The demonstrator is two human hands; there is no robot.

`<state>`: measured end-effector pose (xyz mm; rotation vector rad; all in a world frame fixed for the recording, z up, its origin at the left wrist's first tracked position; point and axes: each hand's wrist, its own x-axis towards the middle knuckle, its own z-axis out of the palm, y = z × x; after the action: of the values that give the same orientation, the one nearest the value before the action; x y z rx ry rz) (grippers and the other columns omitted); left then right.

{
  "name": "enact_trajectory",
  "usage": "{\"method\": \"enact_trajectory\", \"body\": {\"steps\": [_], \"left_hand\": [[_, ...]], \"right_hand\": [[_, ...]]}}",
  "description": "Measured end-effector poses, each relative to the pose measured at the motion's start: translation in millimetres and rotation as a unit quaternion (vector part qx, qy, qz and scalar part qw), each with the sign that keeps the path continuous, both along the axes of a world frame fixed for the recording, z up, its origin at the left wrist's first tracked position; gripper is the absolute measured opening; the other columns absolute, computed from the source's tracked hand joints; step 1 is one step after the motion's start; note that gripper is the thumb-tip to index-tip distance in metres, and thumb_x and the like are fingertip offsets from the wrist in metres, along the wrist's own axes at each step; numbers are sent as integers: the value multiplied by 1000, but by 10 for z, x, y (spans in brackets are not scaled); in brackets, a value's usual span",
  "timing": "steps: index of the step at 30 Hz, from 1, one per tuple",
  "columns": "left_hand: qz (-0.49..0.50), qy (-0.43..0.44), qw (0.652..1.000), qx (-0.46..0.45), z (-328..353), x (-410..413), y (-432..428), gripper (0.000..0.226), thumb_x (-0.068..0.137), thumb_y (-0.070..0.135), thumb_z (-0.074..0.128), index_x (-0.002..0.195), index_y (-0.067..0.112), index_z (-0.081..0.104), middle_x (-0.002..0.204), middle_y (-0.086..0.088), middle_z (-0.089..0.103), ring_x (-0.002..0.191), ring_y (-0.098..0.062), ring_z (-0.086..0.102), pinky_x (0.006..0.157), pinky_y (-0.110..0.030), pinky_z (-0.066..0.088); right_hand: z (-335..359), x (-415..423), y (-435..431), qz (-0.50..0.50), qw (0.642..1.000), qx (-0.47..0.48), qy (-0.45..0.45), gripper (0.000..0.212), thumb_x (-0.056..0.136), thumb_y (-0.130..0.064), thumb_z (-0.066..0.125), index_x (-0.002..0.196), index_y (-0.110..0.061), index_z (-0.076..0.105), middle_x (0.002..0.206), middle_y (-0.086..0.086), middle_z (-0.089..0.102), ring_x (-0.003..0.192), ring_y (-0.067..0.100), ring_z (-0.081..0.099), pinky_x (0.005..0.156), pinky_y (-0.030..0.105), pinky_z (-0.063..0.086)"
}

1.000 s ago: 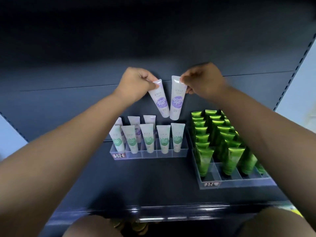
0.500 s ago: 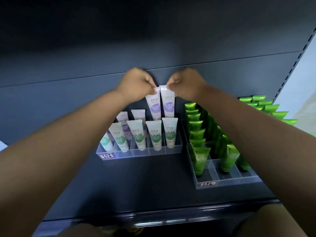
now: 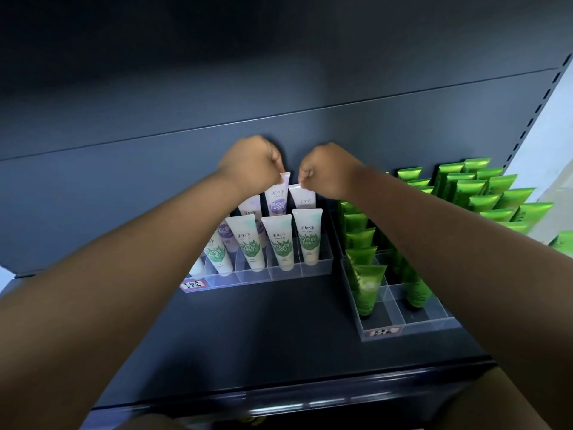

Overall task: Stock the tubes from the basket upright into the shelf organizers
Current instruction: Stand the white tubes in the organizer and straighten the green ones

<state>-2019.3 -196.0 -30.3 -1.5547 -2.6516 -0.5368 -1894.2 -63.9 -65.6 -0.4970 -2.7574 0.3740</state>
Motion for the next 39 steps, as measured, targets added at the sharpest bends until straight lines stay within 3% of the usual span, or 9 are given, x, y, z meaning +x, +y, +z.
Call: {"method": "enact_trajectory", "body": {"steps": [5,15,21,25,28,33,39], "left_hand": [[-25,-2,1000,0,-2,16,-20,10,77,16,84,85,20,80,87,2,77,86,-17,69,82,-30,55],[-7,-18,999,-37,-294,-19,-45,9,77,16,83,84,20,80,86,2,76,83,-18,69,76,-27,53],[9,-14,999,-52,-353,9,7,15,79,16,82,73,26,72,82,1,75,67,-19,70,69,-27,56],[4,6,999,-51,-375,-24,-7,28,79,14,80,64,31,64,85,3,75,77,-21,71,74,-34,59],[5,14,999,-49,-372,-8,-39,24,80,14,77,69,31,65,89,4,75,86,-21,70,78,-36,59],[-2,4,1000,-30,-368,0,-55,37,77,5,69,60,38,60,84,12,74,86,-16,70,81,-36,59],[-6,11,999,-30,-361,30,-79,33,79,9,70,61,34,60,84,9,74,87,-18,70,83,-37,58]], "right_hand": [[-63,-4,-6,-10,1000,5,-19,17,79,-8,65,82,-16,79,85,4,77,86,24,71,85,34,56],[-94,-20,-45,-20,999,4,-30,18,81,-9,63,82,-20,77,87,1,77,88,21,70,85,30,55],[-143,-10,-48,-45,999,6,-28,19,79,-11,59,82,-22,75,90,1,75,91,26,69,83,34,57],[-164,0,-54,-59,998,14,-27,21,80,-11,57,85,-22,74,95,1,75,94,28,68,84,32,56],[-163,19,-44,-75,997,19,-27,21,78,-11,57,85,-22,73,95,2,74,95,29,67,85,34,57],[-144,54,-48,-76,997,2,-27,22,75,-8,56,77,-27,66,94,1,74,94,26,66,85,32,56],[-144,63,-72,-67,997,-14,-31,22,76,-9,57,83,-26,70,95,-1,72,93,24,67,86,32,56]]}}
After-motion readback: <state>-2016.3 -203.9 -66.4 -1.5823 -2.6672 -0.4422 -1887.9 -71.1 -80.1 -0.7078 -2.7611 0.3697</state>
